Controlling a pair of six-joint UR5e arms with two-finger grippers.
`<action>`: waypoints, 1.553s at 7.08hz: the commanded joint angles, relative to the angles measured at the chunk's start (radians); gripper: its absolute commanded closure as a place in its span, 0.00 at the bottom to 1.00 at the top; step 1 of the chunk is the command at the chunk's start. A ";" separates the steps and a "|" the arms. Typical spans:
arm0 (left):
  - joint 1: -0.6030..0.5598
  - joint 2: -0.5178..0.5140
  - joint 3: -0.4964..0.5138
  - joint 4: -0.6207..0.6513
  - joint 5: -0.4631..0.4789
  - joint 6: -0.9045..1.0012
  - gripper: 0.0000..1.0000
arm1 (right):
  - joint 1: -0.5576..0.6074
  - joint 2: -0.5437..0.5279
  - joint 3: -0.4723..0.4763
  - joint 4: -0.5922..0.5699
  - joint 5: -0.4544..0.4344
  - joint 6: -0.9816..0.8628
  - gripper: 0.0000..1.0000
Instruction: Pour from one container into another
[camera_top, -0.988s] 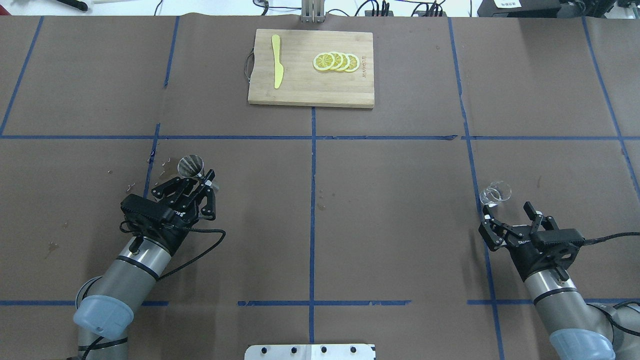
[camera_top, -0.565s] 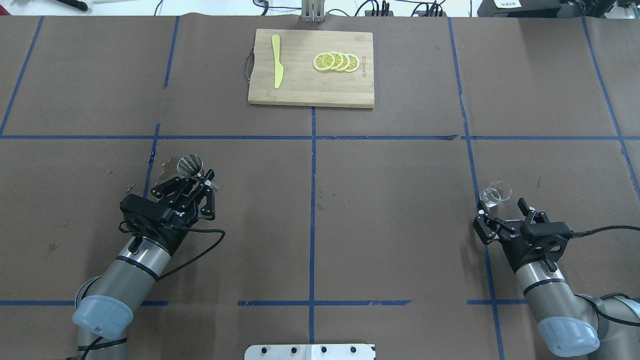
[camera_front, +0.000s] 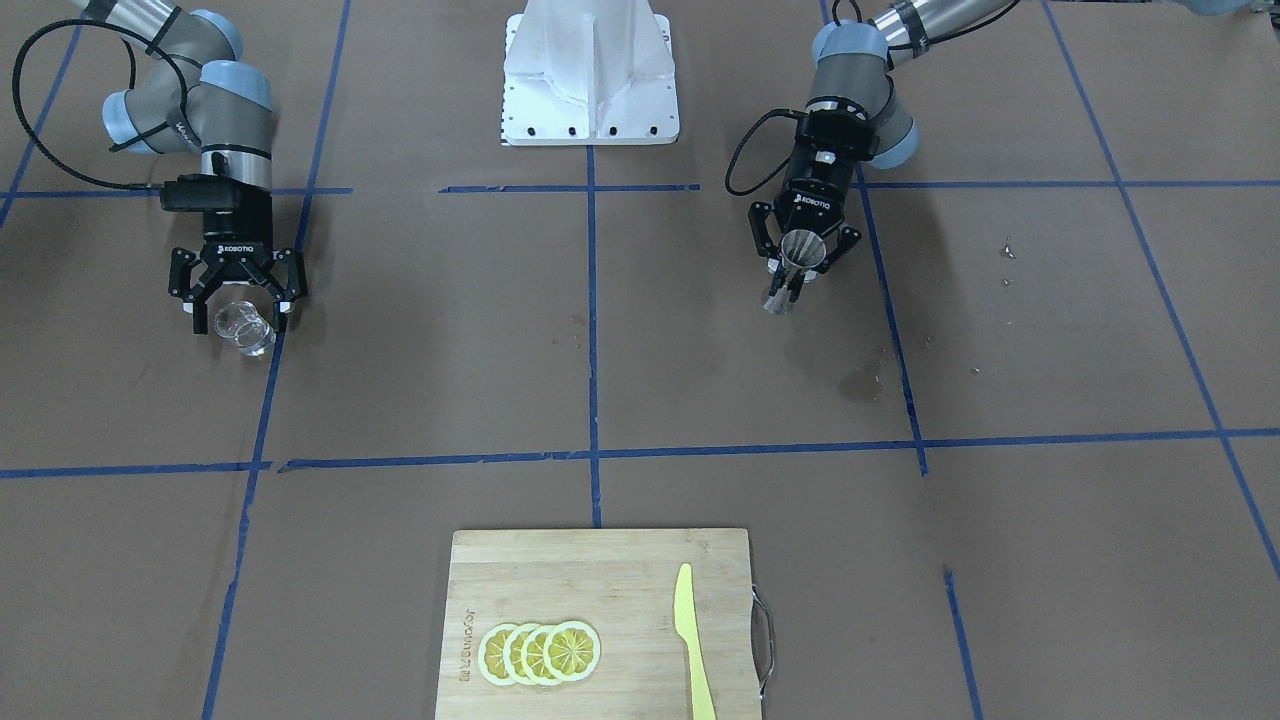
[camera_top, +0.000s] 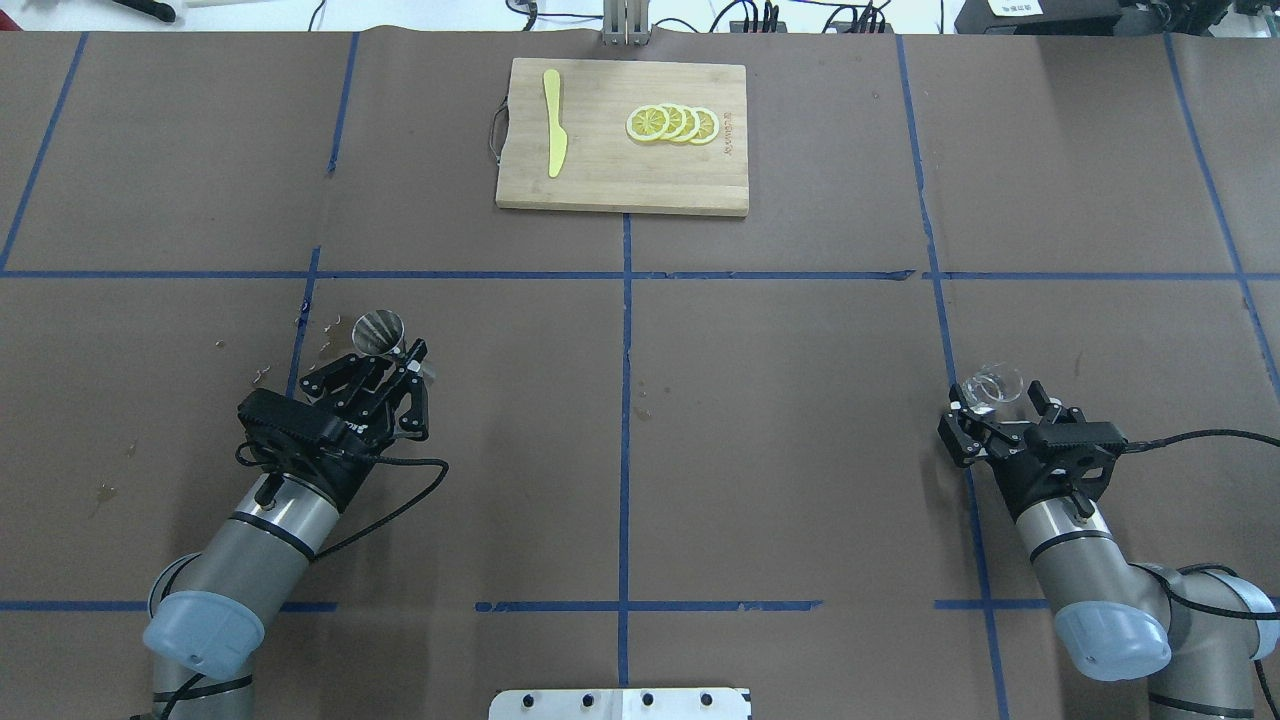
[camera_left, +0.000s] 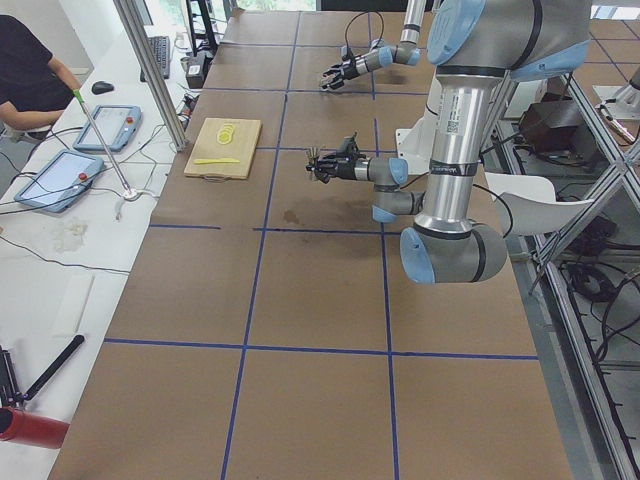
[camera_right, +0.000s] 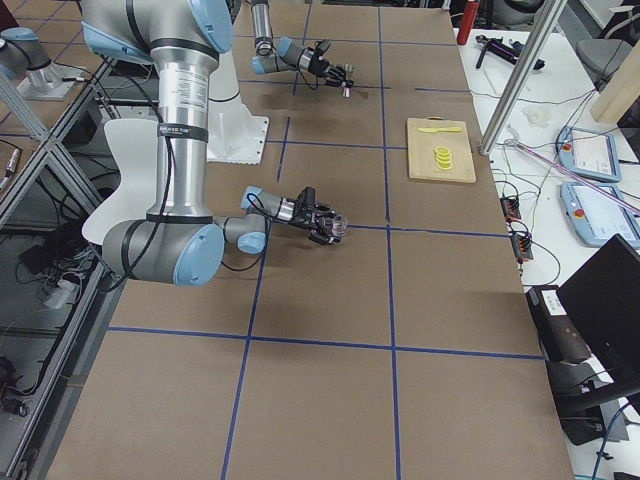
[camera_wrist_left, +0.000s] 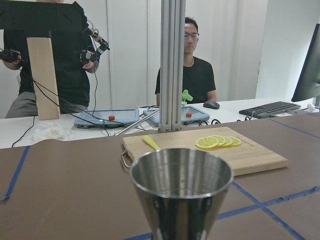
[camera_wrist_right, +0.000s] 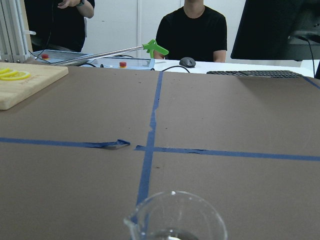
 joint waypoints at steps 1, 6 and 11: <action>0.000 0.002 0.000 -0.001 0.000 0.000 1.00 | 0.003 0.011 -0.005 0.000 0.000 -0.014 0.02; 0.000 0.000 -0.003 -0.001 0.002 -0.002 1.00 | 0.003 0.012 -0.017 0.003 0.002 -0.011 0.58; 0.023 -0.038 0.000 0.002 -0.008 0.003 1.00 | 0.022 0.017 -0.005 0.282 0.066 -0.238 0.88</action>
